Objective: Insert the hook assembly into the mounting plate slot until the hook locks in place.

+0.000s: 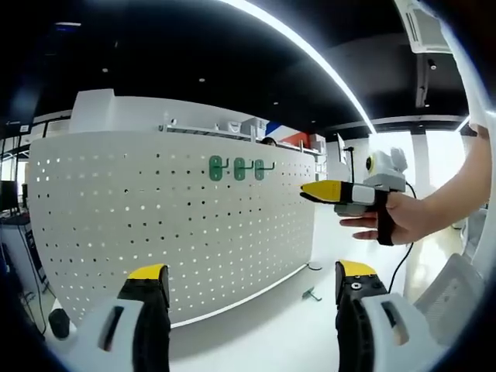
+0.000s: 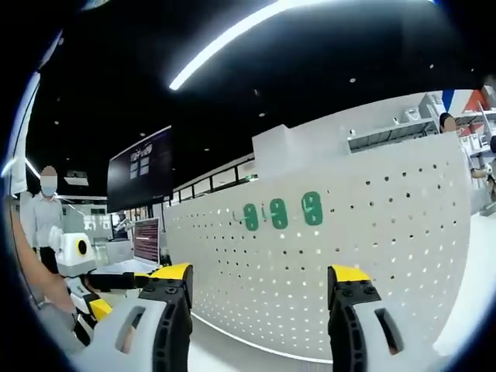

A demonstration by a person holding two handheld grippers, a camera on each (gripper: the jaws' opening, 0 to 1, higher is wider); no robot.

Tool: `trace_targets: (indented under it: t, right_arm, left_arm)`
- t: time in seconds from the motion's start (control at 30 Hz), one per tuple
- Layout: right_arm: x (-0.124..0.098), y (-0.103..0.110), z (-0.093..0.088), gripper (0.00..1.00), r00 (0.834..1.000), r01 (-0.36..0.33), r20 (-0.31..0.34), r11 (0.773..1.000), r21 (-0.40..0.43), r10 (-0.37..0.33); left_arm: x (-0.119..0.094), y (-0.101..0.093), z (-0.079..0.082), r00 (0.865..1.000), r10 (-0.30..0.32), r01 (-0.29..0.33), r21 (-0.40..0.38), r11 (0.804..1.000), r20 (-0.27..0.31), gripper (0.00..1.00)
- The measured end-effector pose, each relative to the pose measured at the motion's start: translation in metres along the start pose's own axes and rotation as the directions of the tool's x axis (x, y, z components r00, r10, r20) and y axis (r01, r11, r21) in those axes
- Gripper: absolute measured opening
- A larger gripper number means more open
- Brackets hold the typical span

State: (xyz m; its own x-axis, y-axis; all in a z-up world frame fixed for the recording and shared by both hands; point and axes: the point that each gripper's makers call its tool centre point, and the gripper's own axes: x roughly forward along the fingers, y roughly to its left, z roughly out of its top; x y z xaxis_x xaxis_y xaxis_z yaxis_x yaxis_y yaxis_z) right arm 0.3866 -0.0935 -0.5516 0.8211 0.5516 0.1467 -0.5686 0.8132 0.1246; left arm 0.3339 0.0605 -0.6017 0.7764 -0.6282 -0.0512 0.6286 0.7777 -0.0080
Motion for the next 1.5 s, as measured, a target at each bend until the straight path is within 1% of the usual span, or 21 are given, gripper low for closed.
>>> trace_targets:
  t: [0.17,0.23,0.33,0.4,0.67,0.73,0.93,1.0,1.03,1.07,1.1,1.13,1.17,1.2,1.23,1.27,1.3,1.33,1.4,1.47,1.5]
  right_arm:
    - [-0.016,0.01,-0.006,0.68,1.0,-0.029,-0.007,0.999,-0.039,0.029]
    - [-0.025,0.014,-0.009,0.68,0.999,-0.036,-0.011,0.999,-0.037,0.035]
    - [-0.036,0.015,-0.018,0.69,0.999,-0.029,-0.02,0.999,-0.044,0.028]
    - [-0.044,0.015,-0.022,0.69,1.0,-0.022,-0.023,0.999,-0.033,0.021]
    - [-0.065,0.018,-0.036,0.69,0.999,0.003,-0.049,0.998,-0.056,-0.005]
    - [-0.068,0.018,-0.038,0.69,0.999,0.011,-0.05,0.998,-0.058,-0.014]
    - [-0.076,0.018,-0.04,0.68,0.998,0.032,-0.055,0.998,-0.06,-0.036]
    - [-0.078,0.017,-0.04,0.68,0.998,0.036,-0.056,0.997,-0.065,-0.039]
    - [-0.079,0.017,-0.04,0.68,0.998,0.037,-0.057,0.997,-0.063,-0.041]
    - [-0.079,0.018,-0.039,0.68,0.998,0.038,-0.053,0.997,-0.061,-0.041]
    - [-0.08,0.018,-0.039,0.68,0.998,0.039,-0.053,0.997,-0.062,-0.043]
    - [-0.081,0.018,-0.04,0.68,0.997,0.039,-0.057,0.997,-0.065,-0.043]
    - [-0.081,0.018,-0.04,0.68,0.997,0.039,-0.056,0.997,-0.067,-0.043]
    - [-0.082,0.018,-0.039,0.68,0.997,0.041,-0.055,0.997,-0.07,-0.044]
    - [-0.083,0.018,-0.039,0.68,0.997,0.042,-0.054,0.996,-0.073,-0.046]
    - [-0.083,0.018,-0.039,0.68,0.997,0.043,-0.054,0.996,-0.074,-0.047]
    - [-0.084,0.018,-0.038,0.68,0.997,0.044,-0.054,0.996,-0.081,-0.048]
    - [-0.084,0.018,-0.038,0.68,0.997,0.044,-0.054,0.996,-0.083,-0.049]
    - [-0.085,0.018,-0.039,0.68,0.997,0.046,-0.054,0.995,-0.09,-0.051]
    - [-0.086,0.018,-0.038,0.68,0.997,0.05,-0.052,0.994,-0.094,-0.055]
    - [-0.087,0.017,-0.038,0.68,0.997,0.055,-0.049,0.994,-0.091,-0.059]
  left_arm:
    - [0.002,-0.003,0.0,1.0,-0.018,0.018,-0.002,1.0,-0.005,0.91]
    - [0.002,-0.004,0.0,1.0,-0.022,0.022,-0.003,1.0,-0.005,0.9]
    - [0.003,-0.006,0.0,0.999,-0.032,0.032,-0.014,0.999,0.0,0.91]
    - [0.004,-0.008,0.0,0.999,-0.038,0.038,-0.008,0.999,-0.007,0.91]
    - [0.01,-0.015,-0.004,0.996,-0.077,0.077,0.005,0.997,-0.034,0.91]
    - [0.014,-0.019,-0.007,0.993,-0.106,0.107,0.014,0.994,-0.055,0.9]
    - [0.029,-0.03,-0.014,0.971,-0.204,0.209,0.024,0.978,-0.126,0.89]
    - [0.035,-0.036,-0.02,0.952,-0.253,0.262,0.03,0.965,-0.173,0.89]
    - [0.039,-0.041,-0.024,0.937,-0.284,0.295,0.028,0.955,-0.205,0.88]
    - [0.042,-0.044,-0.025,0.929,-0.3,0.316,0.042,0.948,-0.216,0.87]
    - [0.045,-0.049,-0.028,0.913,-0.329,0.349,0.046,0.936,-0.243,0.87]
    - [0.048,-0.051,-0.031,0.904,-0.339,0.363,0.049,0.931,-0.26,0.87]
    - [0.051,-0.055,-0.034,0.888,-0.364,0.391,0.044,0.919,-0.282,0.87]
    - [0.054,-0.056,-0.037,0.881,-0.37,0.4,0.05,0.915,-0.295,0.87]
    - [0.058,-0.06,-0.041,0.862,-0.391,0.428,0.05,0.903,-0.322,0.87]
    - [0.06,-0.062,-0.044,0.852,-0.402,0.441,0.046,0.896,-0.337,0.87]
    - [0.063,-0.062,-0.046,0.849,-0.401,0.446,0.058,0.893,-0.343,0.87]
    - [0.065,-0.065,-0.053,0.825,-0.418,0.471,0.055,0.88,-0.38,0.87]
    - [0.072,-0.069,-0.058,0.804,-0.433,0.496,0.06,0.866,-0.407,0.86]
    - [0.075,-0.072,-0.067,0.776,-0.444,0.52,0.056,0.852,-0.449,0.86]
    - [0.077,-0.074,-0.069,0.766,-0.448,0.531,0.062,0.845,-0.462,0.85]
